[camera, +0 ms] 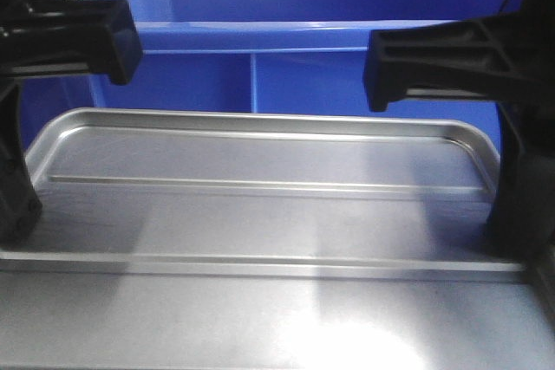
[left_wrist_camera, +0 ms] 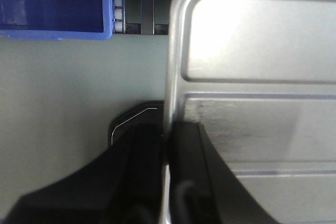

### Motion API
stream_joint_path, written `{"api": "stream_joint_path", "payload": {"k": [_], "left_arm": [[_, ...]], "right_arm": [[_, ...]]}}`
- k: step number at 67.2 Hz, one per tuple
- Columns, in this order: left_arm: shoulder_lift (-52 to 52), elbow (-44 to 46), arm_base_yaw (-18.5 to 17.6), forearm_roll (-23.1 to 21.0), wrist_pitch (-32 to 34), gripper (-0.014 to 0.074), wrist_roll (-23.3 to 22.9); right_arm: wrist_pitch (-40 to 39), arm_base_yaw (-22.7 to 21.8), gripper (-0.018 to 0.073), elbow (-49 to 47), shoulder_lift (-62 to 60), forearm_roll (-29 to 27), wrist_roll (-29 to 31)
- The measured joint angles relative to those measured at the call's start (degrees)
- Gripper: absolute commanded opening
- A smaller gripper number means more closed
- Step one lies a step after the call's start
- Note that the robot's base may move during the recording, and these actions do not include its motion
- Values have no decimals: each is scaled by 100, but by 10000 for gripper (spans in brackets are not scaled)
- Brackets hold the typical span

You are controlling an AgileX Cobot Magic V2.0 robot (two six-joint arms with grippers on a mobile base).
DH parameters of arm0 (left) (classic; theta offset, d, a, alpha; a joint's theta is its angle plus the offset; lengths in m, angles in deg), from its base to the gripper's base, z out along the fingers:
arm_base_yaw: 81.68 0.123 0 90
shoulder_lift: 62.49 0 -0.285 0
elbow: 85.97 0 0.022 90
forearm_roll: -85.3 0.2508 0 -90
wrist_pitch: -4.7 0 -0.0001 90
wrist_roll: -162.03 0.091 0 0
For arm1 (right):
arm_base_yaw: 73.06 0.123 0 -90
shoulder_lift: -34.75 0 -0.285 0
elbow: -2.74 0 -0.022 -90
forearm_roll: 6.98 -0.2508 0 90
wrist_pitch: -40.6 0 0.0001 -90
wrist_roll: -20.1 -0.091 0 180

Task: Grab silver tray and place in blue box
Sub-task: 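Carry the tray in both grippers while the base drives to the blue bin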

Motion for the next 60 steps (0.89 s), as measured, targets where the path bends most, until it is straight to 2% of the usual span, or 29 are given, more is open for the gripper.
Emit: {"api": "stream_joint_path", "payload": {"k": [60], "left_arm": [[0, 0, 0, -17, 22, 6, 0]], "right_arm": [[17, 0, 59, 0, 0, 0, -10]]}}
